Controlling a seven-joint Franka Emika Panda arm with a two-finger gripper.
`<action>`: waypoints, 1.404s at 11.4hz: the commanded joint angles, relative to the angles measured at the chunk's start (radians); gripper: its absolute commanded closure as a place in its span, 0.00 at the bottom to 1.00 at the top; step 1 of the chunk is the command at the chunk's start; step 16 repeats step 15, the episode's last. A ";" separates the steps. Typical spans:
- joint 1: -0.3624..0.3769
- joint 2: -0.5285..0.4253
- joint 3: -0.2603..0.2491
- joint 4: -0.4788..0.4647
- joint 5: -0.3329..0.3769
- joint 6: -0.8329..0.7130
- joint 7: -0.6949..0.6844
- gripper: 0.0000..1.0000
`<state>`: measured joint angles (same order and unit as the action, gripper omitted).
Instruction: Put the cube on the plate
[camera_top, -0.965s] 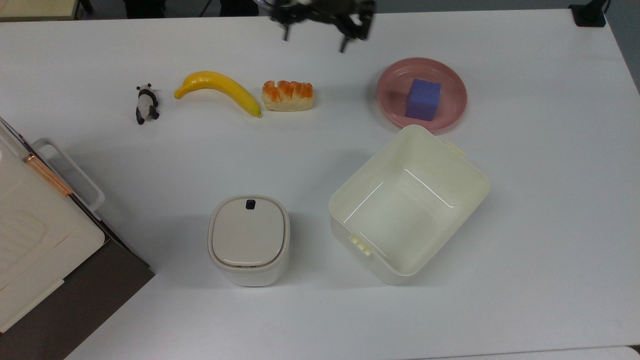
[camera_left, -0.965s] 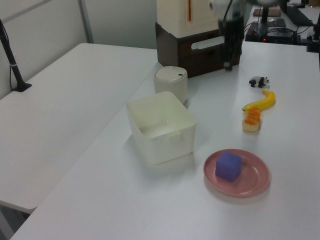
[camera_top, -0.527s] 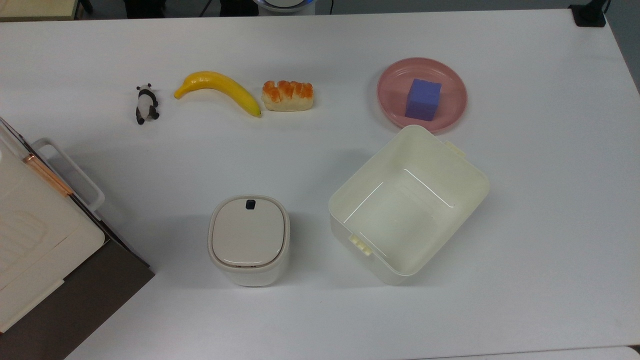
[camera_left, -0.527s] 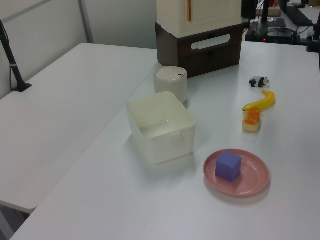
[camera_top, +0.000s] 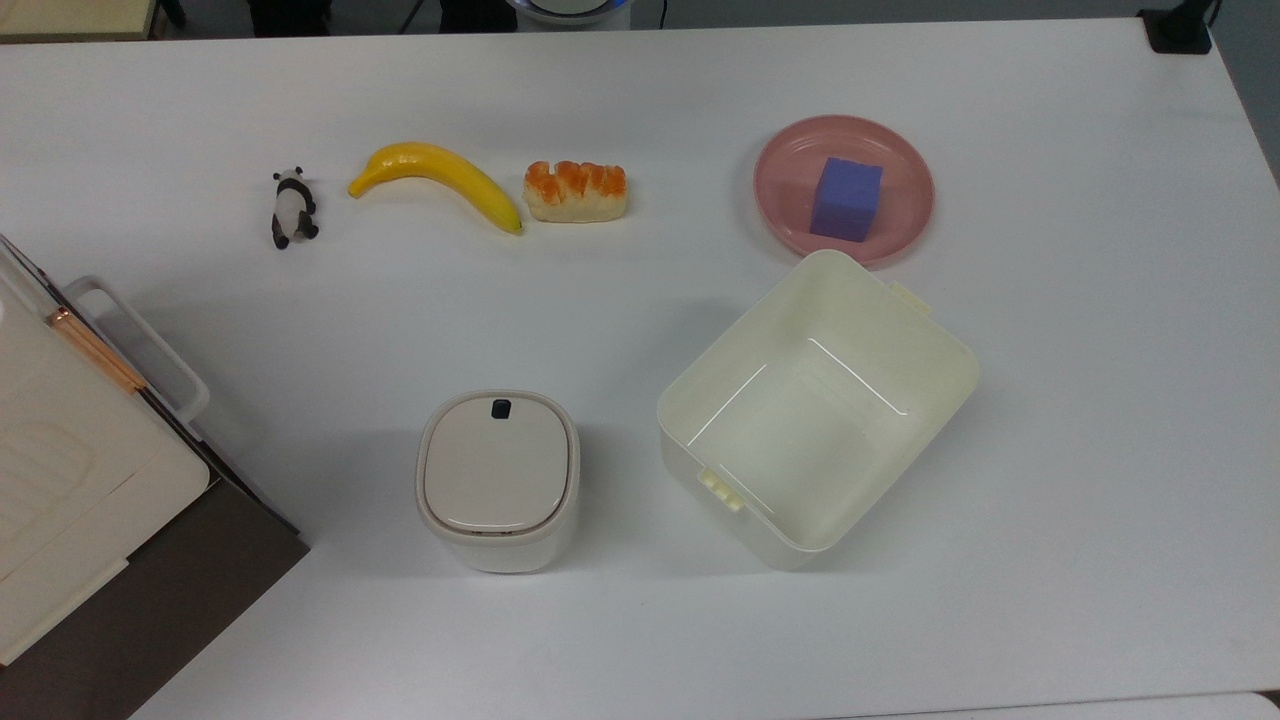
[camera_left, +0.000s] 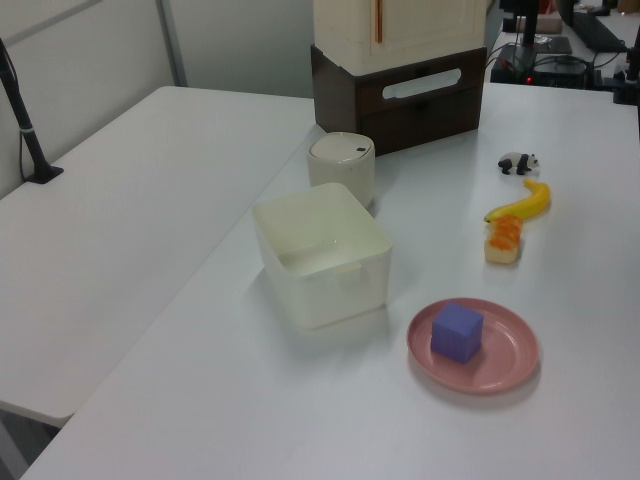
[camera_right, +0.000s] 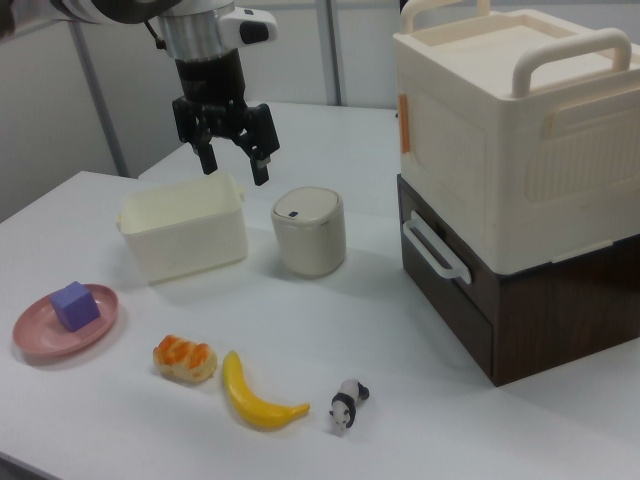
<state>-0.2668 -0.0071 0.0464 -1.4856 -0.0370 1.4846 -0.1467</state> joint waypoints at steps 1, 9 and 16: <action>0.026 -0.043 -0.039 -0.051 0.019 0.028 0.013 0.00; 0.073 -0.034 -0.037 -0.148 0.075 0.218 0.093 0.00; 0.101 -0.014 -0.030 -0.140 0.114 0.117 0.098 0.00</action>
